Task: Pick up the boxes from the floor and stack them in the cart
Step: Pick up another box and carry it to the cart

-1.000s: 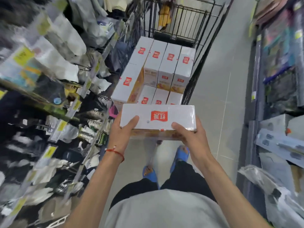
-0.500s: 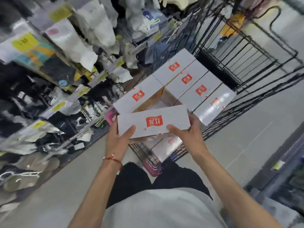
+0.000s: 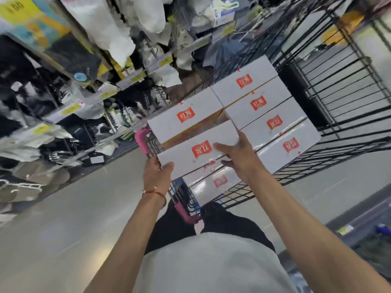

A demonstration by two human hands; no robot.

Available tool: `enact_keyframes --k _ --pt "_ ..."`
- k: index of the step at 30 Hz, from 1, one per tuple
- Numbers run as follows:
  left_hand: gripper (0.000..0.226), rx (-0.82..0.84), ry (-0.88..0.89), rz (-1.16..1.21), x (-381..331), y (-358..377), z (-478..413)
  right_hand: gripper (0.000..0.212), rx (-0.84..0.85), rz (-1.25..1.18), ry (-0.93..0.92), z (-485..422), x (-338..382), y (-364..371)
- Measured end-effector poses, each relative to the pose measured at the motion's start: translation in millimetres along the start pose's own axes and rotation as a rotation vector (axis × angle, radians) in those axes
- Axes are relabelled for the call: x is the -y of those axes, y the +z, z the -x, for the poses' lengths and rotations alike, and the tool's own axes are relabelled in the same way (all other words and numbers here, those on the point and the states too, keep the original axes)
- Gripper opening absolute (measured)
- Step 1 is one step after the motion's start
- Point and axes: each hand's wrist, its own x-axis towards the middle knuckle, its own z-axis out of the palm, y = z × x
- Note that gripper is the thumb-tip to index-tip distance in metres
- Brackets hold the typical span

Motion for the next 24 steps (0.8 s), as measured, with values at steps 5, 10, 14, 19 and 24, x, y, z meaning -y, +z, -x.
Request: enact_keyframes --k 5,10,14,19,24 --pt "0.032 -0.043 -0.014 -0.039 -8 0 -13 0.073 0.014 -0.034 0.007 -31 1 19" --pt "0.041 -0.065 -0.055 -0.040 -10 5 -22 0.057 -0.100 0.015 0.088 -53 1 29" --pt "0.042 -0.057 -0.067 -0.053 -9 12 -28 0.060 -0.231 0.056 0.222 -66 -2 37" --pt "0.036 -0.080 -0.060 -0.044 -10 12 -28 0.062 -0.278 0.095 0.279 -71 -3 42" --pt "0.035 -0.056 -0.082 0.012 -6 12 -33 0.026 -0.272 -0.013 0.257 -67 -4 41"
